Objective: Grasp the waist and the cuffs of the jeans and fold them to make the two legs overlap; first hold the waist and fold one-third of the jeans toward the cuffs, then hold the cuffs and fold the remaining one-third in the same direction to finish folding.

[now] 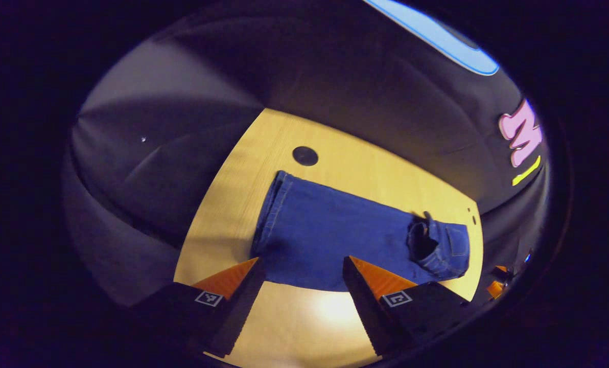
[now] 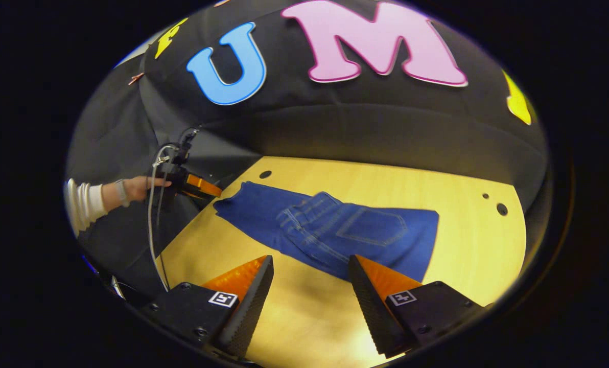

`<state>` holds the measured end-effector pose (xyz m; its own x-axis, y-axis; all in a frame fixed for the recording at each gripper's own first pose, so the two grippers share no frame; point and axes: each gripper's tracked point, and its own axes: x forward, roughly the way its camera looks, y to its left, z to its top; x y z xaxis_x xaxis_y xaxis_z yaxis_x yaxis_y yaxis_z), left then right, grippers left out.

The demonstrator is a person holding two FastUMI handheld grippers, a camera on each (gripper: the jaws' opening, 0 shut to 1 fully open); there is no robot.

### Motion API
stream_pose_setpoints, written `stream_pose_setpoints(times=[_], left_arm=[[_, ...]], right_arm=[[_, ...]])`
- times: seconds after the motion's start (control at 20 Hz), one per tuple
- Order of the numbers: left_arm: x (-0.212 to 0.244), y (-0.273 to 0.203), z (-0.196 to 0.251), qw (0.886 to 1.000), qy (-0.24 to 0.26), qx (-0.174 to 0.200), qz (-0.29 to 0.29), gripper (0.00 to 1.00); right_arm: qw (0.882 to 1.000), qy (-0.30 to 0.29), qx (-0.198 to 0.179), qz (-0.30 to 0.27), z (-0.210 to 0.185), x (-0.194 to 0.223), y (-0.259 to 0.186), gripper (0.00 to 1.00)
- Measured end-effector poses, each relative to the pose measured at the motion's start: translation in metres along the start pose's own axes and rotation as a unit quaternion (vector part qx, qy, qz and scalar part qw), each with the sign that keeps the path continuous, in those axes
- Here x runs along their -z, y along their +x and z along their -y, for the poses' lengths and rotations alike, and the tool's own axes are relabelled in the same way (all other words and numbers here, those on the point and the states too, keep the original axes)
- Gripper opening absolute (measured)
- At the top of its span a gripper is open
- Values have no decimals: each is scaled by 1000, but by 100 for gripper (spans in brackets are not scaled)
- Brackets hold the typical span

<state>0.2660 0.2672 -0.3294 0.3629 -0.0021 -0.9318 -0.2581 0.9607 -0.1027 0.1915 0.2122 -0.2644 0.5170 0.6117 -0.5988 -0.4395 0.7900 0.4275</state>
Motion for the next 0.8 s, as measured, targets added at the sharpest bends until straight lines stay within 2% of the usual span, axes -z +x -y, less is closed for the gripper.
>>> stream_pose_setpoints(times=[0.1, 0.25, 0.3, 0.35, 0.4, 0.5, 0.55, 0.65, 0.8], left_arm=[[-8, 22, -18, 999, 14, -38, -30, 97], [14, 49, -12, 993, 3, -33, -114, 97], [22, 55, -18, 990, 10, -46, -136, 97], [27, 58, -23, 986, 19, -75, -150, 99], [19, 58, -20, 986, 26, -85, -142, 100], [26, 57, -17, 980, 45, -97, -166, 94], [29, 62, -18, 980, 57, -93, -169, 97], [21, 64, -18, 985, 58, -85, -136, 97], [22, 63, -13, 986, 62, -84, -128, 95]], right_arm=[[1000, 20, 18, -9, 19, 16, -12, 90], [998, 44, 38, -23, 40, 34, -22, 91], [998, 46, 42, -24, 46, 35, -23, 91], [998, 49, 41, -25, 51, 34, -26, 91], [998, 53, 37, -24, 52, 32, -26, 91], [998, 63, 27, -18, 51, 25, -25, 90], [998, 62, 28, -17, 53, 24, -25, 90], [998, 60, 26, -16, 51, 20, -24, 91], [998, 64, 12, -18, 44, 18, -19, 90]])
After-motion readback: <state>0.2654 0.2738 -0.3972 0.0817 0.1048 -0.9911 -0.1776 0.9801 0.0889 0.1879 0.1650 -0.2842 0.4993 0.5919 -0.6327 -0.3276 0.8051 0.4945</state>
